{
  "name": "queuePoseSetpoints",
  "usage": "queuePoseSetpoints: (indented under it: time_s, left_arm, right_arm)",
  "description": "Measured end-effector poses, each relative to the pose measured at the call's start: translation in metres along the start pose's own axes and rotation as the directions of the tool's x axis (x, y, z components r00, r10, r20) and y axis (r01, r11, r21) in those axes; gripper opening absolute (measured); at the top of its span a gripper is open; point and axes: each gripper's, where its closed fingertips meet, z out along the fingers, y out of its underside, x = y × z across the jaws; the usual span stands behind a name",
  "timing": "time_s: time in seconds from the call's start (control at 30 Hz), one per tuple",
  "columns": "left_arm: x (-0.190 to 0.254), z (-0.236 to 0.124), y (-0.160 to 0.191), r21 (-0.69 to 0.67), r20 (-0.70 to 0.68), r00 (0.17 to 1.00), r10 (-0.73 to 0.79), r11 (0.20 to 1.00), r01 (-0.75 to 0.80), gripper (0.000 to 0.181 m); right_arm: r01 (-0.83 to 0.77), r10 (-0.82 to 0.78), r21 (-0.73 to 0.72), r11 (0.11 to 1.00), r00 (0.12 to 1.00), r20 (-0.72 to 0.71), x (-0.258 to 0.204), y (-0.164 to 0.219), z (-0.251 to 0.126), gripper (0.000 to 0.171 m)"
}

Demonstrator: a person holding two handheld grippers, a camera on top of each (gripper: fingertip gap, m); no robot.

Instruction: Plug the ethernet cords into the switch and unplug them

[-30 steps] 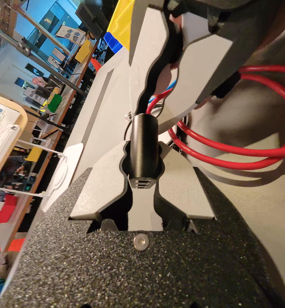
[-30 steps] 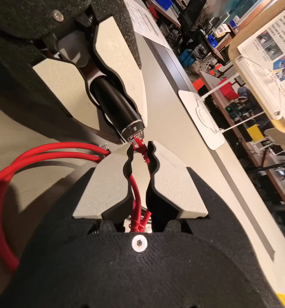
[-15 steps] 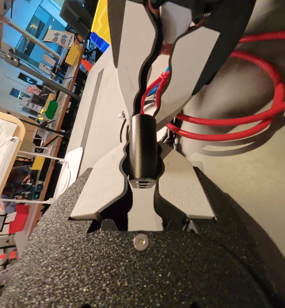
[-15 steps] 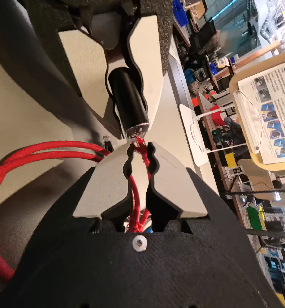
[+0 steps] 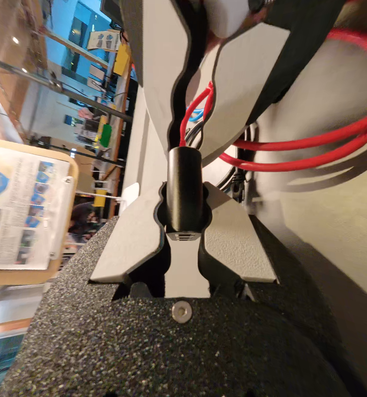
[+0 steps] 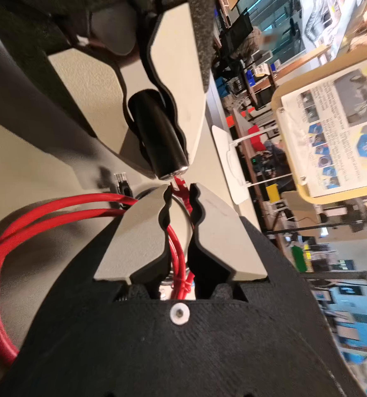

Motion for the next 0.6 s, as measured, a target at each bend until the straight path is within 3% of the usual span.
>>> queuePoseSetpoints:
  time_s: [0.13,0.4,0.6]
  left_arm:
    - [-0.0049,-0.0035,-0.0003,-0.005,0.025,0.999,0.026,1.0,-0.026,0.029]
    - [0.0024,0.0008,0.0012,0.008,-0.065,0.97,-0.233,0.972,0.234,0.029]
    - [-0.0009,-0.0015,0.0016,-0.033,-0.011,1.0,-0.018,0.999,0.017,0.029]
  right_arm:
    - [0.164,-0.166,-0.031,0.986,0.982,-0.089,0.0041,-0.005,-0.0033,0.017]
    - [0.205,-0.21,-0.055,0.977,0.973,-0.097,0.0026,-0.0028,-0.0035,0.017]
    - [0.196,-0.196,-0.017,0.981,0.979,-0.046,0.0016,-0.0028,-0.0043,0.016]
